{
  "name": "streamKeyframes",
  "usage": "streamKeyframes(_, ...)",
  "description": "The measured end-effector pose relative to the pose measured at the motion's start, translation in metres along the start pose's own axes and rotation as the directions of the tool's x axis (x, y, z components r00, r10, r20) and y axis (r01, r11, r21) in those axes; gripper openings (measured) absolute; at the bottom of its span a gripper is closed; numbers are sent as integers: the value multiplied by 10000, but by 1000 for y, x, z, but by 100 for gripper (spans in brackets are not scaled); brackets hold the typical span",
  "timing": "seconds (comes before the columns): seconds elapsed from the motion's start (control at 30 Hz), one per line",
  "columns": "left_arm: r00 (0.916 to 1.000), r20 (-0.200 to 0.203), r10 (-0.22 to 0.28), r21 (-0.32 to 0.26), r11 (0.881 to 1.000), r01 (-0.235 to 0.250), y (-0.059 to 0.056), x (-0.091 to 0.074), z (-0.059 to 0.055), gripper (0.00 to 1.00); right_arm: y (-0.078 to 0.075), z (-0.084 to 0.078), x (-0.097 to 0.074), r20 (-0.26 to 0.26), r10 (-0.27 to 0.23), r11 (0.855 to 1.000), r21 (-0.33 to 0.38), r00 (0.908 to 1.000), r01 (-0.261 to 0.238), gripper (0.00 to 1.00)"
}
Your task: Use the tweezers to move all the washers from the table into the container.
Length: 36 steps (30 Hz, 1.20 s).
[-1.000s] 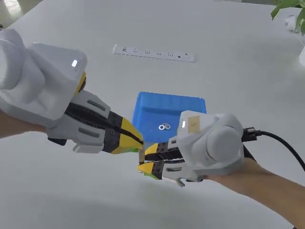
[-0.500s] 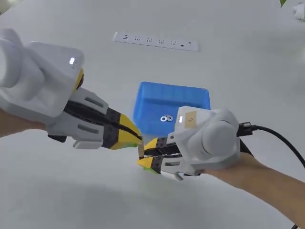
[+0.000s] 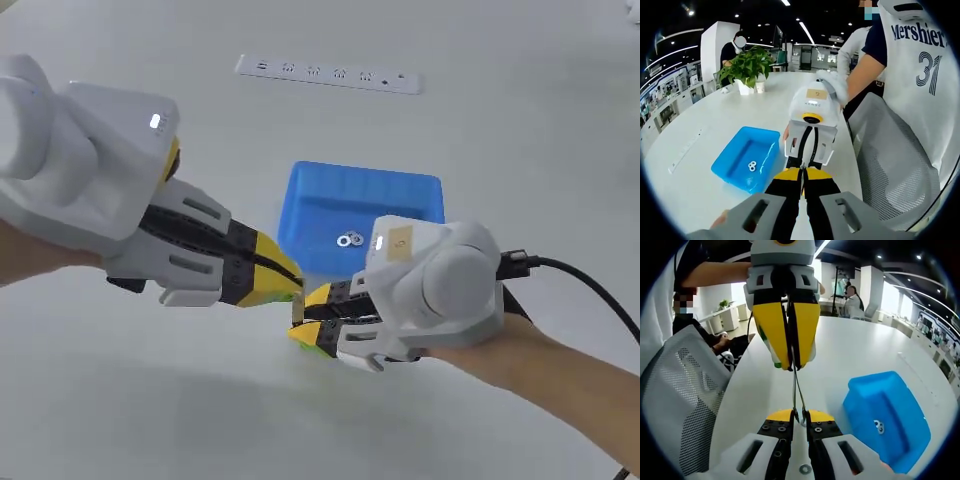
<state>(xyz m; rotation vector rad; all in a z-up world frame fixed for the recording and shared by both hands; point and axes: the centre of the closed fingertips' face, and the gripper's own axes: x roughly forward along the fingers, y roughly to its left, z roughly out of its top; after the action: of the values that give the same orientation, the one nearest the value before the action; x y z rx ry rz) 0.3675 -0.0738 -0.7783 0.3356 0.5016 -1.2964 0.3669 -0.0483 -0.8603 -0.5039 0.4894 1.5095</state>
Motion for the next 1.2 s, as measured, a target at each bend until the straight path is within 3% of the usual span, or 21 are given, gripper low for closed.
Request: streamKeyframes(1.2, 10000, -21, 41, -92, 9999, -41, -1, 2, 0, 5, 1, -3, -1, 24, 42, 9998, 212, 10000, -42, 11)
